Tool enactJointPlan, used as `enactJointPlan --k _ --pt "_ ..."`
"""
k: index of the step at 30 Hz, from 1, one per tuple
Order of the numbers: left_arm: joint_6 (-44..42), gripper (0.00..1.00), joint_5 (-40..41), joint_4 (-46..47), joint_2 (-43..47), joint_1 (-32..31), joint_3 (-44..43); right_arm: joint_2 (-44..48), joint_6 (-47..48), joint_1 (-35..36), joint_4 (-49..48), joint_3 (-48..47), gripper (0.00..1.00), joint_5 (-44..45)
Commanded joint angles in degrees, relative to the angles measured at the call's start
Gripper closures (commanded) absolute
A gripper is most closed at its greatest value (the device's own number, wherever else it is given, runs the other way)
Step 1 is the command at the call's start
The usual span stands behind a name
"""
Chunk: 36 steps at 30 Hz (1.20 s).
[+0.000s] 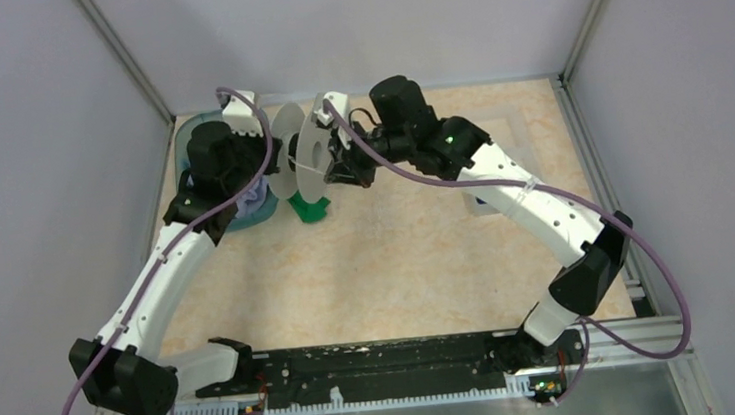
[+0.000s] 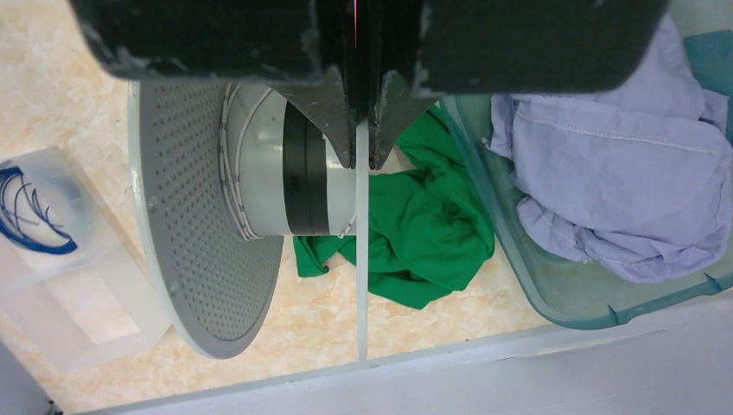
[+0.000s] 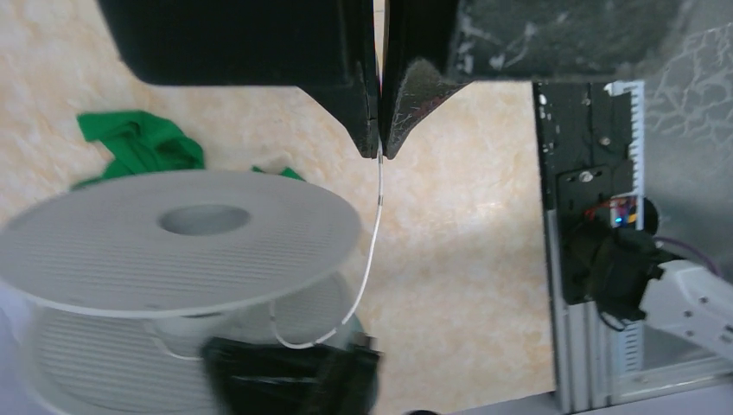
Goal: Wrap the cables
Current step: Wrap the cable around the cable reel.
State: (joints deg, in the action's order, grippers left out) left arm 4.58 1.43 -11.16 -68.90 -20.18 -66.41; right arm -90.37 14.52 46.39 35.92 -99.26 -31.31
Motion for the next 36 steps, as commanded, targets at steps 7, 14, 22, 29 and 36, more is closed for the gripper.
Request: enactJointPlan --k 7,14,22,29,36 --pt "-9.03 1.0 -10.66 3.96 5.24 -2.07 2.49 1.76 -3.69 -6.22 -3.07 -6.71 1.0 8.04" --pt "-11.64 1.0 -18.1 2.18 6.98 -2.67 2.78 0.25 -2.05 -8.54 -3.2 -8.7 1.0 11.0" --pt "-10.38 1.0 -23.31 0.62 8.59 -2.59 1.72 -1.8 -1.77 -14.41 -4.14 -7.05 1.0 10.6" --pt "-8.82 1.0 -29.18 -0.47 9.26 -2.17 0.91 -1.89 -0.64 -17.26 -6.21 -0.11 1.0 10.28" --pt "-5.94 1.0 -29.95 -1.23 9.34 -1.08 -0.81 0.63 -0.65 -19.64 -11.52 10.08 1.0 9.27"
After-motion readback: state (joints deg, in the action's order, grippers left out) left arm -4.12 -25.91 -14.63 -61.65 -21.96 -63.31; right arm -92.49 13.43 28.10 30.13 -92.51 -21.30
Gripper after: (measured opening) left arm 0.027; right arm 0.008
